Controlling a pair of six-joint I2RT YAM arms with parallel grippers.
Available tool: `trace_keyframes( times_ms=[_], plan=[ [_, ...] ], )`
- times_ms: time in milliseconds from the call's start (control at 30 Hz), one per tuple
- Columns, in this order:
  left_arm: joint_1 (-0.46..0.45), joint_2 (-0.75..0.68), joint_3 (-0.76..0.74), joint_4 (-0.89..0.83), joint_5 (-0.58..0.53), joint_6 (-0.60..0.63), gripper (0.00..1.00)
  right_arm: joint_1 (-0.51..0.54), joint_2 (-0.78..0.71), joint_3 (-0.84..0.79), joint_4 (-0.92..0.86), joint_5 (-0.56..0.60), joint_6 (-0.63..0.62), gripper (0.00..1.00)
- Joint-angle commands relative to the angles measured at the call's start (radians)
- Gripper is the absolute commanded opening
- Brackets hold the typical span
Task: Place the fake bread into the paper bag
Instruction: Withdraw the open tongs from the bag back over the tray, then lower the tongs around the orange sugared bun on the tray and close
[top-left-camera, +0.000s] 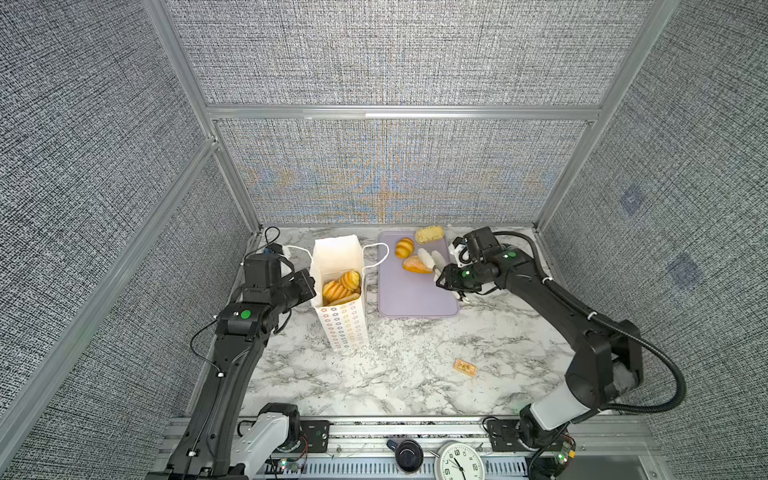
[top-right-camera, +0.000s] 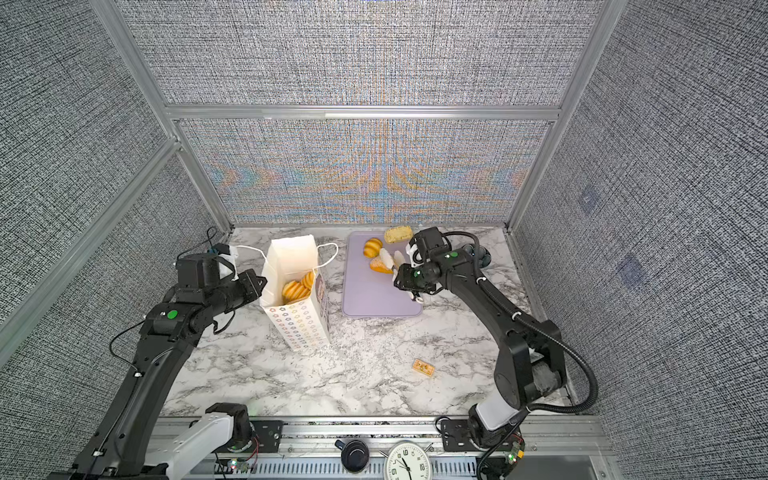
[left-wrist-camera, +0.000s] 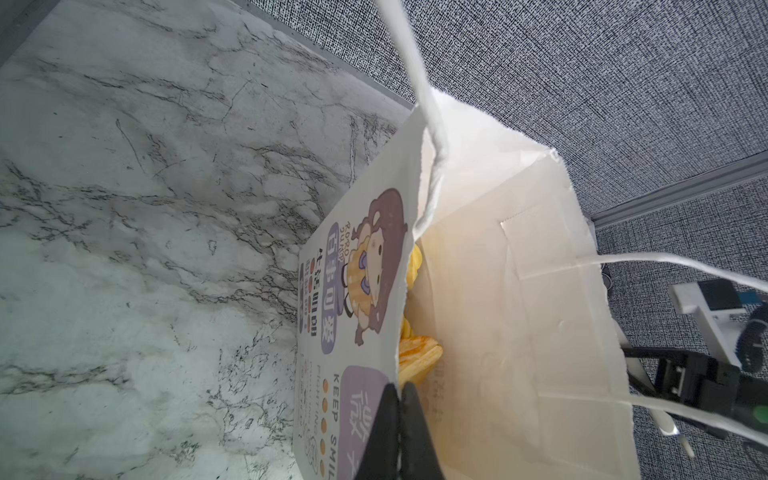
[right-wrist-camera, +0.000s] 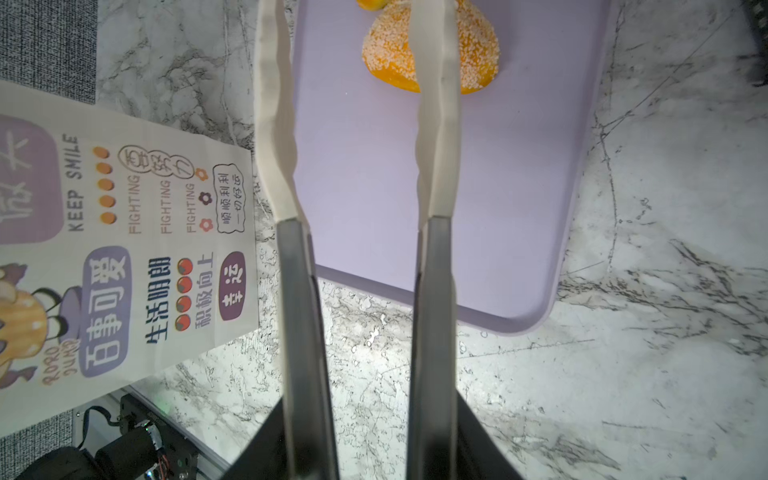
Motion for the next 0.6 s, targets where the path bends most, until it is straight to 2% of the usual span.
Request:
trace_keyframes(
  times_ms=[0,267,567],
  plan=[
    [0.001,-0.001,-0.001,0.01,0.006,0.009,0.02,-0.022,0.057,0.034,0.011,-0.024,-0.012,0.46],
    [0.001,-0.004,-0.005,0.007,0.006,0.011,0.02,-0.085,0.218,0.141,0.01,-0.082,-0.007,0.46],
    [0.001,0.0,-0.005,0.009,0.006,0.014,0.02,-0.124,0.323,0.197,0.031,-0.124,0.022,0.45]
  ],
)
